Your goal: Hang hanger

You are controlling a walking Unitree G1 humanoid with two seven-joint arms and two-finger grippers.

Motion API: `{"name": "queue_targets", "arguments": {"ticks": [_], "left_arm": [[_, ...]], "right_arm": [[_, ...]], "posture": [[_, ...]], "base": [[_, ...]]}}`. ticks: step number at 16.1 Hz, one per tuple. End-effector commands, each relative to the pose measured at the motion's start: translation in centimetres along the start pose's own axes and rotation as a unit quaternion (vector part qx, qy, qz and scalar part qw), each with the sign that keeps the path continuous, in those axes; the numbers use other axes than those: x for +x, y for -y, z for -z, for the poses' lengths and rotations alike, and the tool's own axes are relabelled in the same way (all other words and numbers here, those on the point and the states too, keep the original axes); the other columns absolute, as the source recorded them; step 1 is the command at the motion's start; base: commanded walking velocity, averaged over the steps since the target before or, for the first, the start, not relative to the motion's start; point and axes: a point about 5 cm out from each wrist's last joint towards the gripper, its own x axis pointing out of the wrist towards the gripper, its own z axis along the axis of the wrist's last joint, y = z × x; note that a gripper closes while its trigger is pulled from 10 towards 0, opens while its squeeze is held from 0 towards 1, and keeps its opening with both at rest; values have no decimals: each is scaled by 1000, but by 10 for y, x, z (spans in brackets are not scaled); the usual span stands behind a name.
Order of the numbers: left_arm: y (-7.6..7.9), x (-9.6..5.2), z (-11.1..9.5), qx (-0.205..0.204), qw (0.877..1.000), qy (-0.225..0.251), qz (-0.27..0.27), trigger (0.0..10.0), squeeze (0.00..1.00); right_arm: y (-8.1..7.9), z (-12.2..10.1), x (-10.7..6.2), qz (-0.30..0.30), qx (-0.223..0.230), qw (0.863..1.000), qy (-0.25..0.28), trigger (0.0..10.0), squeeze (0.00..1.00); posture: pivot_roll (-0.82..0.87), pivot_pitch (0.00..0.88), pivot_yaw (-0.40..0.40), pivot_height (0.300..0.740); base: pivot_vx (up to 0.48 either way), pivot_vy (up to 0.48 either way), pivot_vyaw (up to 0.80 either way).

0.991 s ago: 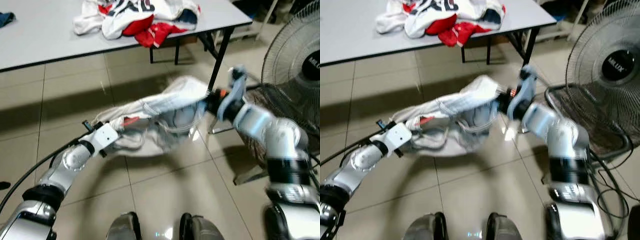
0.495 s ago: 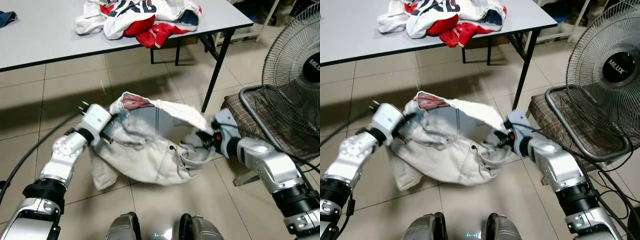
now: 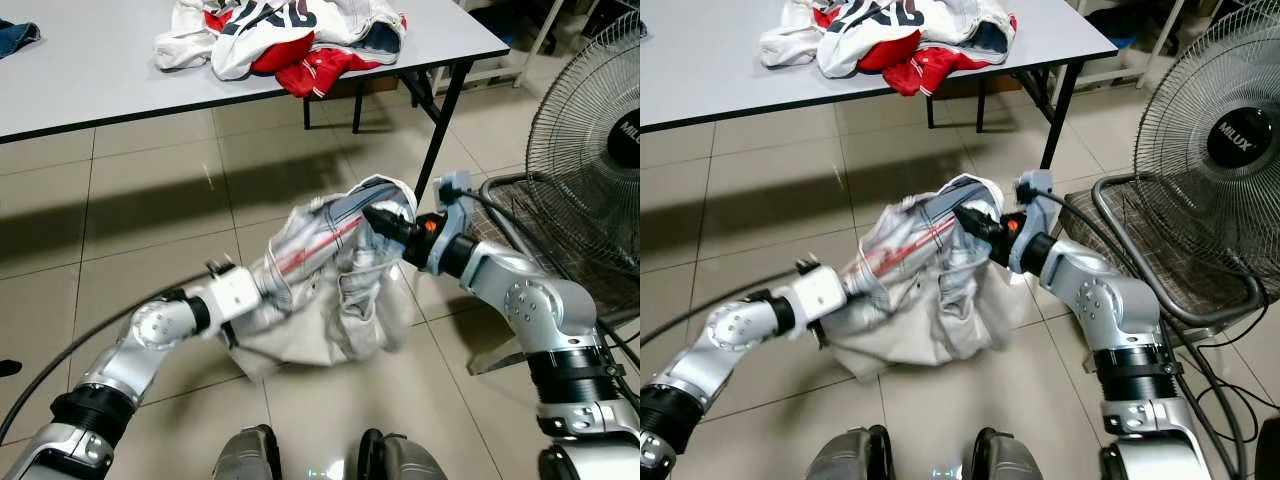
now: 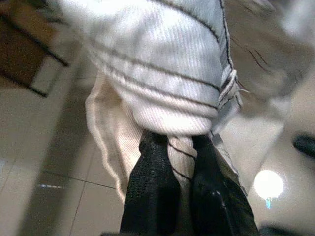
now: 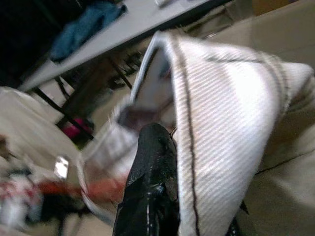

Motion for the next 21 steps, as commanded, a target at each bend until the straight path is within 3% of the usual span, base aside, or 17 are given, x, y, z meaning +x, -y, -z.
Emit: {"name": "queue_targets", "arguments": {"ticks": [1,3,5,8,9,11,14,17,21], "left_arm": [[6,2,0,27,999,-18,31,0,0],[11,6,7,45,996,-62,51,0,0],[7,9,9,31,995,-85,32,0,0],[10,5,19,25,987,-132,84,0,0],[9,2,25,10,984,-155,85,0,0],[3,-4,34,2,977,-197,85,0,0],[2,-9,41,-5,963,-244,110,0,0],[6,0,36,-31,960,-252,121,0,0],[21,7,40,-56,947,-275,156,0,0]], "right_arm": [[-12,-15,0,-29,-7,999,27,0,0],[-19,-19,3,-42,-4,999,31,0,0],[-22,-21,3,-50,-5,998,30,0,0],[-17,-24,-2,-23,-105,994,-16,0,0],[-8,-21,-4,3,-186,980,-65,0,0],[14,-12,-12,47,-315,934,-163,0,0],[13,-10,-6,26,-316,932,-175,0,0],[-10,-7,13,-45,-254,956,-137,0,0],[-22,-14,16,-76,-199,972,-99,0,0]], "posture": [[-52,147,10,740],[-52,146,11,740],[-53,145,11,740],[-55,142,13,740],[-56,142,14,740],[-58,140,14,740],[-59,138,13,740],[-55,135,7,740],[-61,128,10,740]], "base": [[0,0,0],[0,0,0],[0,0,0],[0,0,0],[0,0,0],[0,0,0],[0,0,0],[0,0,0],[0,0,0]]}}
